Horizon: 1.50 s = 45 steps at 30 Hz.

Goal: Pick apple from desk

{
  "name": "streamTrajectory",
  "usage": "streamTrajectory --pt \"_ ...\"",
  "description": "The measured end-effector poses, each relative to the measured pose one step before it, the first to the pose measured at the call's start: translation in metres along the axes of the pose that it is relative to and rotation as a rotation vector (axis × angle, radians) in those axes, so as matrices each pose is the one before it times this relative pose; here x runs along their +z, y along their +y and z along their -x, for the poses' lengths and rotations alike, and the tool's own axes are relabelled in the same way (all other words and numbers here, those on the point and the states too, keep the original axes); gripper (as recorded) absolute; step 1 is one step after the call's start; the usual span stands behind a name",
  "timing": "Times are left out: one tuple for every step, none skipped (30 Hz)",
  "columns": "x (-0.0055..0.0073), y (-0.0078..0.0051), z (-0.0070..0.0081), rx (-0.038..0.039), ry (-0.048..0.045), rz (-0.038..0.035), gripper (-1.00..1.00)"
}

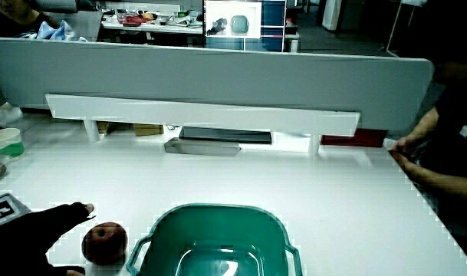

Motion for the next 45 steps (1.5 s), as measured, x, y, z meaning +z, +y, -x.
streamTrajectory --pt "0.00080 0.00378 -0.00075 0.02727 -0.00680 0.01780 0.00" --pt "-0.00036 0.00449 0.00004 -0.01587 -0.02356 -0.00232 0.00" --pt "-0.00018 0.00557 0.00126 -0.03916 0.01604 -0.01492 0.00" --pt "0.00072 0.00286 -0.00112 0.04024 -0.02069 0.02632 0.00" --pt "0.00037 0.00471 0.00034 -0.03831 0.02014 -0.01688 0.00" --pt "0.00094 0.00263 -0.00124 0.02039 0.00187 0.02381 0.00" --pt "-0.00137 0.00486 0.00262 -0.00762 -0.02058 -0.00179 0.00" --pt "-0.00059 0.00391 0.00080 0.00809 0.00511 0.00781 0.00" --pt "0.00006 0.00337 -0.00011 -0.00656 0.00115 0.00056 0.00" --pt "0.00040 0.00237 -0.00069 0.00671 0.00230 0.00167 0.00" --pt "0.00044 0.00226 -0.00057 -0.00117 0.00050 0.00566 0.00" --pt "0.00028 0.00214 0.00003 0.00418 0.00026 0.00023 0.00" --pt "0.00029 0.00184 -0.00073 0.00468 -0.00739 0.00402 0.00" --pt "-0.00004 0.00270 0.00017 -0.00381 0.00648 -0.00335 0.00" --pt "0.00058 0.00118 -0.00190 0.00951 -0.00322 0.01145 0.00" --pt "-0.00053 0.00319 0.00097 -0.00318 0.00293 -0.00112 0.00" --pt "0.00036 0.00155 -0.00082 -0.00104 0.00682 0.00381 0.00" --pt "0.00033 0.00099 -0.00051 0.01927 -0.00140 0.00988 0.00" --pt "-0.00024 0.00270 0.00136 -0.00907 -0.00146 -0.00155 0.00" --pt "-0.00016 0.00196 0.00114 0.00497 -0.00231 0.00313 0.00" --pt "-0.00007 0.00196 0.00126 0.00330 -0.00107 0.00762 0.00" --pt "-0.00037 0.00187 0.00148 0.00068 -0.00926 0.00627 0.00" --pt "0.00000 0.00102 0.00020 0.00924 0.00292 0.00966 0.00" --pt "-0.00044 0.00148 0.00041 0.00289 -0.00331 0.00603 0.00" --pt "-0.00041 0.00153 0.00073 -0.00093 0.00146 0.00069 0.00" --pt "-0.00041 0.00125 0.00084 -0.00103 -0.00166 0.00274 0.00" --pt "0.00010 -0.00021 -0.00007 0.01341 -0.00665 0.00438 0.00" --pt "-0.00007 0.00045 0.00043 0.00232 0.00032 0.00199 0.00" --pt "-0.00063 0.00121 0.00133 -0.00104 0.00519 -0.00114 0.00" --pt "-0.00044 0.00020 0.00040 -0.00081 -0.00530 -0.00111 0.00" --pt "-0.00018 -0.00041 -0.00040 0.00167 -0.00230 0.00362 0.00" --pt "-0.00055 0.00117 0.00111 -0.00946 0.00386 -0.00410 0.00" --pt "0.00041 -0.00100 -0.00093 0.00529 -0.00760 -0.00162 0.00" --pt "0.00006 0.00012 0.00009 -0.00238 0.00320 -0.00277 0.04" --pt "0.00011 -0.00034 -0.00061 0.00112 -0.00473 -0.00144 0.08" --pt "-0.00072 0.00202 0.00131 -0.00812 0.00800 -0.00226 0.12" --pt "0.00028 -0.00070 -0.00184 0.01446 -0.00085 0.01087 0.15" --pt "-0.00014 0.00000 -0.00047 -0.00821 -0.00328 -0.00592 0.19" --pt "-0.00002 -0.00020 0.00011 -0.00129 0.00491 -0.01069 0.23" --pt "-0.00008 -0.00039 0.00022 -0.00622 0.00277 -0.01494 0.27" --pt "-0.00033 -0.00021 0.00066 -0.01172 0.00168 -0.01840 0.31" --pt "-0.00027 -0.00042 0.00043 -0.00924 0.00631 -0.01602 0.35" --pt "0.00008 -0.00111 -0.00019 0.00323 -0.00306 -0.00773 0.38" --pt "0.00019 -0.00079 -0.00008 -0.00606 0.00626 -0.01410 0.42" --pt "-0.00085 0.00083 0.00188 -0.00832 -0.00027 -0.00425 0.46"
